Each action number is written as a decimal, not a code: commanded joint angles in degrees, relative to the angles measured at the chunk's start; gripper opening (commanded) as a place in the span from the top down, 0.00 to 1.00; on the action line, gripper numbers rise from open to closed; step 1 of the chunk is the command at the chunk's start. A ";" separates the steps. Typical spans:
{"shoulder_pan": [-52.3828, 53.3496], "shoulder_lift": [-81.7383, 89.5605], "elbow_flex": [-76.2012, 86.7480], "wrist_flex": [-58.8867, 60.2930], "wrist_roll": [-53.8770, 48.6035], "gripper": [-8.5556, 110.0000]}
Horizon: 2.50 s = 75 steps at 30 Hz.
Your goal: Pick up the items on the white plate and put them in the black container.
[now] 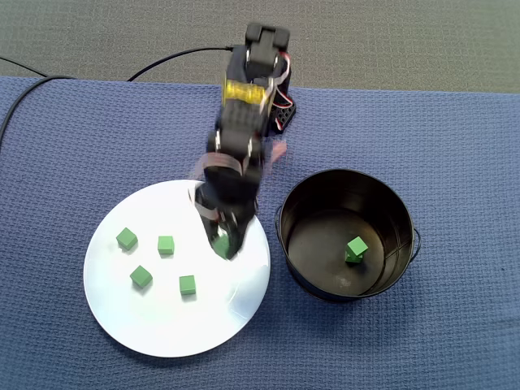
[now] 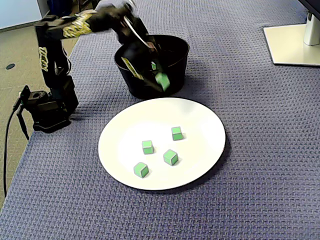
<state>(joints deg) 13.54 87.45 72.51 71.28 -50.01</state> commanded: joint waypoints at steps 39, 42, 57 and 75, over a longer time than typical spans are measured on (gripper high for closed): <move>-38.14 14.50 51.50 -45.70 12.48 0.93; -38.23 14.50 51.59 -45.62 14.41 0.75; -20.04 27.69 6.77 9.84 -16.35 0.62; 15.73 8.70 21.27 -8.00 -63.81 0.58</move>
<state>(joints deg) 26.28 99.40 91.67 71.02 -111.97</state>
